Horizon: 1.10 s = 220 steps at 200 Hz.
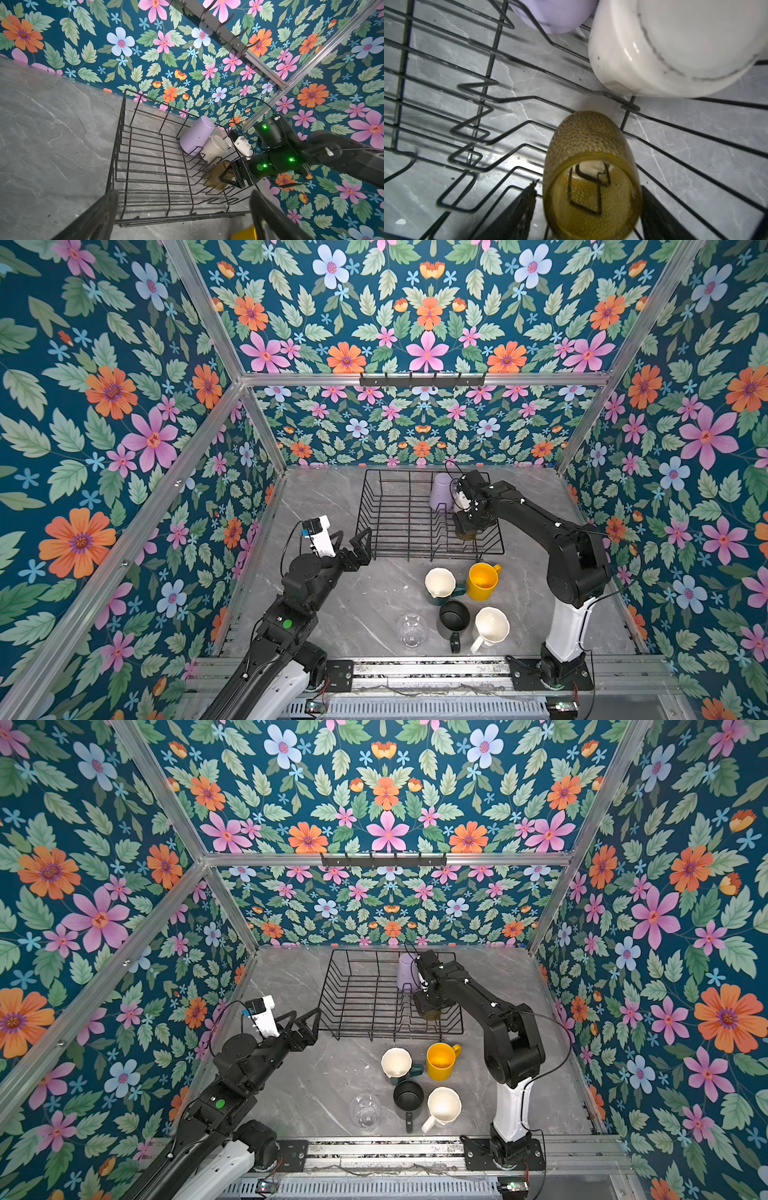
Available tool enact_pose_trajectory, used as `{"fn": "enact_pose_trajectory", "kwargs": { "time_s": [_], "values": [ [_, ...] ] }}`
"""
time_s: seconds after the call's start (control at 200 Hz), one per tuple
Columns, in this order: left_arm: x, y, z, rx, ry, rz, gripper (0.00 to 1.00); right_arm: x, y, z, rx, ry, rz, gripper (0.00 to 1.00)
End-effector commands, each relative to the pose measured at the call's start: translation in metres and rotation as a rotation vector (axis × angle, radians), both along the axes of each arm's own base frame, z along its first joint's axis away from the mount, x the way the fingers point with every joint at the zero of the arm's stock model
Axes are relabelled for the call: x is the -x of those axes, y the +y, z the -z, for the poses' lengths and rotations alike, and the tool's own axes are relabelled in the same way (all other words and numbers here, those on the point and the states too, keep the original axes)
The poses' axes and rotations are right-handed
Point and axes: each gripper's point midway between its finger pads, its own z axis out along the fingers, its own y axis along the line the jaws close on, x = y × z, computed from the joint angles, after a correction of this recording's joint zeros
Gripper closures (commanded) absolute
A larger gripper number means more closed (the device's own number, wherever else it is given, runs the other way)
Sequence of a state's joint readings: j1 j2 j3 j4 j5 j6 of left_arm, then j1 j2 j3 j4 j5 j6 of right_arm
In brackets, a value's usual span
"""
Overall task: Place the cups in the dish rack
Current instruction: 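Open the right gripper and lift it away from the olive glass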
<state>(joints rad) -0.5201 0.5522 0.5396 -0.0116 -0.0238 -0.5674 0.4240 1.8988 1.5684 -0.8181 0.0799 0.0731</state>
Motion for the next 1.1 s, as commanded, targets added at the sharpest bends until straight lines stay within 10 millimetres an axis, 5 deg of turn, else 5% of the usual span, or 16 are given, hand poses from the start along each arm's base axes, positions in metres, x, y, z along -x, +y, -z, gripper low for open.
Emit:
{"fn": "enact_pose_trajectory", "kwargs": {
  "time_s": [0.0,0.33,0.59,1.095],
  "values": [
    [0.0,0.002,-0.006,0.001,-0.013,-0.008,0.0,0.003,0.002,-0.016,-0.034,-0.029,0.007,0.22],
    [0.007,-0.002,0.003,-0.012,0.046,0.031,0.02,0.026,0.013,-0.1,-0.278,-0.256,0.005,0.21],
    [0.02,-0.014,0.016,-0.052,0.134,0.126,0.07,0.049,0.016,-0.144,-0.448,-0.415,-0.011,0.11],
    [0.05,-0.057,0.049,-0.119,0.329,0.392,0.23,0.056,0.013,-0.141,-0.479,-0.44,0.001,0.07]
  ]
}}
